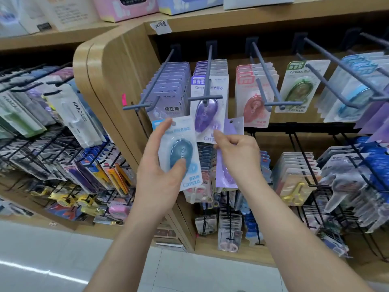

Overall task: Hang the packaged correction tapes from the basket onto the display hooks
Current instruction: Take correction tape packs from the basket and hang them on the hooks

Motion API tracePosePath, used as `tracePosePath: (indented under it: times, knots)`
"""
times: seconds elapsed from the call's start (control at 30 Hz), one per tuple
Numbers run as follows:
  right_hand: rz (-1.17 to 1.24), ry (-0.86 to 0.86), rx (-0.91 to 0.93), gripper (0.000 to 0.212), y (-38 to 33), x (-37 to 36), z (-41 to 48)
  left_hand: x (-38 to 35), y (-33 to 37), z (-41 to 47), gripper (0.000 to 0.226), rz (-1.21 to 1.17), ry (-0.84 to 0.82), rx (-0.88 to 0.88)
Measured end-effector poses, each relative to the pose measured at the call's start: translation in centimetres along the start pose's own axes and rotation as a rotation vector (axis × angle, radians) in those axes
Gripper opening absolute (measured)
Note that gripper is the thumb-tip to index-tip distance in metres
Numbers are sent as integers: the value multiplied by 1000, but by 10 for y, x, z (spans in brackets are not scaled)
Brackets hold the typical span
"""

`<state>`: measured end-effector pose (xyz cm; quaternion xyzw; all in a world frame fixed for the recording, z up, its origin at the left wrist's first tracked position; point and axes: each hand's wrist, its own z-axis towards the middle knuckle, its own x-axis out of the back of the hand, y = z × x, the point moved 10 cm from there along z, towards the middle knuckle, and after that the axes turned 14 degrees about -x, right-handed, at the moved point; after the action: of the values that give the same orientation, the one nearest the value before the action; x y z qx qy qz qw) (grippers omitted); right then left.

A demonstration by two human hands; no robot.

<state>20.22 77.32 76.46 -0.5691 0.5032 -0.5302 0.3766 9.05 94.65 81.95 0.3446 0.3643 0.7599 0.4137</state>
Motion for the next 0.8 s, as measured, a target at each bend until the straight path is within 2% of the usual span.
tracePosePath:
  times: [0.07, 0.2, 0.3, 0.37, 0.43, 0.6, 0.67, 0.73, 0.8]
  knots:
    - [-88, -24, -26, 56, 9, 1, 0, -3, -3, -3, 76, -127, 12, 50]
    - [-194, -17, 9, 35, 18, 29, -15, -7, -10, -5, 74, -240, 48, 110]
    - [-87, -256, 0, 26, 19, 31, -31, -16, -15, -3, 78, -291, 41, 136]
    - [-120, -386, 21, 35, 20, 25, -44, -26, -14, -2, 82, -336, 26, 137]
    - [-180, -381, 55, 37, 21, 26, -48, -33, -15, -2, 85, -387, 23, 145]
    - [-131, -292, 54, 11, 25, 39, -54, -52, -14, -6, 85, -533, -38, 174]
    - [-153, -285, 44, 13, 33, 39, -60, -58, -13, -8, 71, -585, -70, 185]
    - [-222, -249, 50, 13, 39, 43, -69, -60, -17, -7, 40, -554, -70, 205]
    - [-312, -201, 38, 19, 50, 51, -75, -58, -24, -3, 9, -418, -51, 191]
